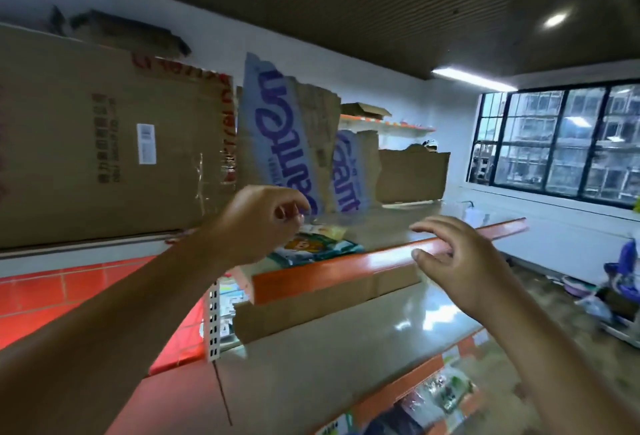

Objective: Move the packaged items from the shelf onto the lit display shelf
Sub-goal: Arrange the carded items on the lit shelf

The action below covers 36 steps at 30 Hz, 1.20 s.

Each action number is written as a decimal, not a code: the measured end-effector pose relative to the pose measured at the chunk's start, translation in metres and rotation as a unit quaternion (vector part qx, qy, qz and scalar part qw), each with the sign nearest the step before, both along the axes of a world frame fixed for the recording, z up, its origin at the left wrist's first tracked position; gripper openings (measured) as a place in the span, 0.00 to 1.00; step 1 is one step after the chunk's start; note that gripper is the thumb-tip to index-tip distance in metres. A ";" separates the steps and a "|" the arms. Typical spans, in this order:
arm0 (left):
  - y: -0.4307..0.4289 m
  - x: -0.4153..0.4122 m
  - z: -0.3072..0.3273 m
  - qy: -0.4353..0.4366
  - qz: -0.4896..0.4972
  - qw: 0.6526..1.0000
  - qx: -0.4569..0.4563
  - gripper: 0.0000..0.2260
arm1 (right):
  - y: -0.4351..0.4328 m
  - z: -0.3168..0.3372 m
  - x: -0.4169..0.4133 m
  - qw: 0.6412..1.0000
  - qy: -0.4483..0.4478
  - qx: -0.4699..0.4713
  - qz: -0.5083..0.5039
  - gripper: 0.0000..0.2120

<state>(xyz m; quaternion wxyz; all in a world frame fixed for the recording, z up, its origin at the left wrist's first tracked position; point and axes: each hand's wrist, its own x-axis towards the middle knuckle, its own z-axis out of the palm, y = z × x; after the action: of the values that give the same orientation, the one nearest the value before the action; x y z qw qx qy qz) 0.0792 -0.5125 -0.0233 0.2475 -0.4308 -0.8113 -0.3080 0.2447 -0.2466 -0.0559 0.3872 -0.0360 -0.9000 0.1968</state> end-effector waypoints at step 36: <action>0.199 -0.129 0.062 -0.323 -0.045 0.886 0.329 0.06 | 0.132 0.016 -0.214 0.961 -0.034 -0.200 0.189 0.22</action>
<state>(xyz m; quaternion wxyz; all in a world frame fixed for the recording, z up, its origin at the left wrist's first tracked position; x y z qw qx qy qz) -0.0498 -0.3134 0.0388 0.0854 -0.2379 -0.6780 -0.6902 0.0307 -0.1149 -0.0397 0.2974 0.0517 -0.8454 0.4407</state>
